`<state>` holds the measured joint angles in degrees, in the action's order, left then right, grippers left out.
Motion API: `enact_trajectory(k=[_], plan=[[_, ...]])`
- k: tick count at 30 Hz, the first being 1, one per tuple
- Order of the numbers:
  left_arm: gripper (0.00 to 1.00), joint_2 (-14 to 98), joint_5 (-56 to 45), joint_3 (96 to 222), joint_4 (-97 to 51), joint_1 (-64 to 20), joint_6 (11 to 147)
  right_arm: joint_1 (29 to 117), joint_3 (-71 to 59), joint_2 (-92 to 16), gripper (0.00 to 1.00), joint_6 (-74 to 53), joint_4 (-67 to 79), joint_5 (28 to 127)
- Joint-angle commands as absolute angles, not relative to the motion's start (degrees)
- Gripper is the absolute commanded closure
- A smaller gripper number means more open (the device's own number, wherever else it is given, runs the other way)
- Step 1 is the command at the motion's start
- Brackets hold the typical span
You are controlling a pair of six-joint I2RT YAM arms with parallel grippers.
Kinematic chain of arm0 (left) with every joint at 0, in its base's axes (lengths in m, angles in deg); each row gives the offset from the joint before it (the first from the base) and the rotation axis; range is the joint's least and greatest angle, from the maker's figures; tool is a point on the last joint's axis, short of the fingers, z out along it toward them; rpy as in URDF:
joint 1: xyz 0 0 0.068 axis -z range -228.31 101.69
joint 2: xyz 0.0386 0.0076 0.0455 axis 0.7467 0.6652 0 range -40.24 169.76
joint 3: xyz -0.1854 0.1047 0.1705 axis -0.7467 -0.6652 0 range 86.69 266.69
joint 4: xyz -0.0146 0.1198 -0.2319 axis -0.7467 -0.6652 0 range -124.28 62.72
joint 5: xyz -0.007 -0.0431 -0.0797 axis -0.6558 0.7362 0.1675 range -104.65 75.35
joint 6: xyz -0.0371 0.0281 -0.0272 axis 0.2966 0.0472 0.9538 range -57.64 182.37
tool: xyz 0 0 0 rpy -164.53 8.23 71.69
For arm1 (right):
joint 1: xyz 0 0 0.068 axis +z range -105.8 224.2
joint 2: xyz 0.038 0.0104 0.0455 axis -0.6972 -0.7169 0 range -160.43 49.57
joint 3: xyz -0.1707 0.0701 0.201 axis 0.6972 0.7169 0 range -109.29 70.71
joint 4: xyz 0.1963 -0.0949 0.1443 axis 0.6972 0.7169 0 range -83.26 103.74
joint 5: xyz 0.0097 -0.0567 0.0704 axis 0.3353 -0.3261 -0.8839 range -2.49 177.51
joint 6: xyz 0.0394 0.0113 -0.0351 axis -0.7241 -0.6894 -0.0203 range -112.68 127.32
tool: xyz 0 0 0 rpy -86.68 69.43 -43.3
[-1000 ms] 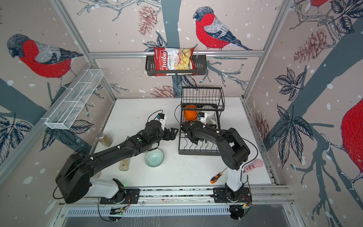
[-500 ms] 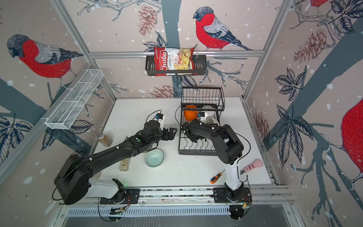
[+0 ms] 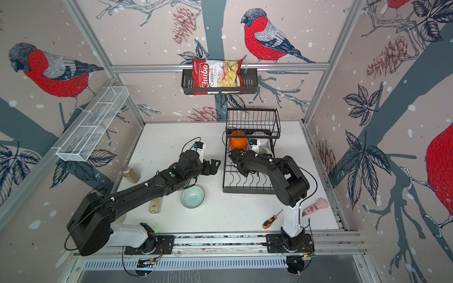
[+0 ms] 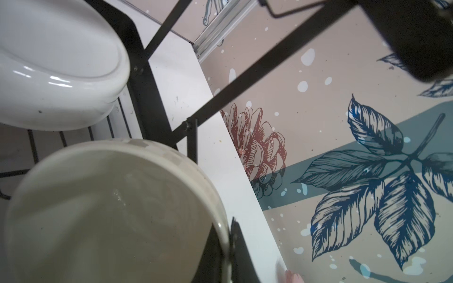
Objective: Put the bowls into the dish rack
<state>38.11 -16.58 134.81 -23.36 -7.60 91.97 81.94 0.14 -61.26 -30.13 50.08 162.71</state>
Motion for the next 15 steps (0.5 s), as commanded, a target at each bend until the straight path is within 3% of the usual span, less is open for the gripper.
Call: enact_trajectory(k=[1,7,13,15], plan=[[0.06,37.82,-17.46,134.84,-21.58,-7.61,91.5,81.45,-0.97,-62.21,1.0,-29.58,49.91,165.78],[0.06,37.83,-17.59,134.79,-21.5,-7.57,91.3,81.12,-4.07,-64.4,1.0,-35.43,56.6,168.29],[0.06,38.17,-17.29,134.7,-21.22,-7.7,91.15,80.96,-11.91,-71.33,1.0,-56.69,81.08,172.49],[0.06,38.21,-17.31,134.47,-20.92,-7.71,91.14,81.03,-12.91,-73.06,1.0,-57.8,82.33,172.91]])
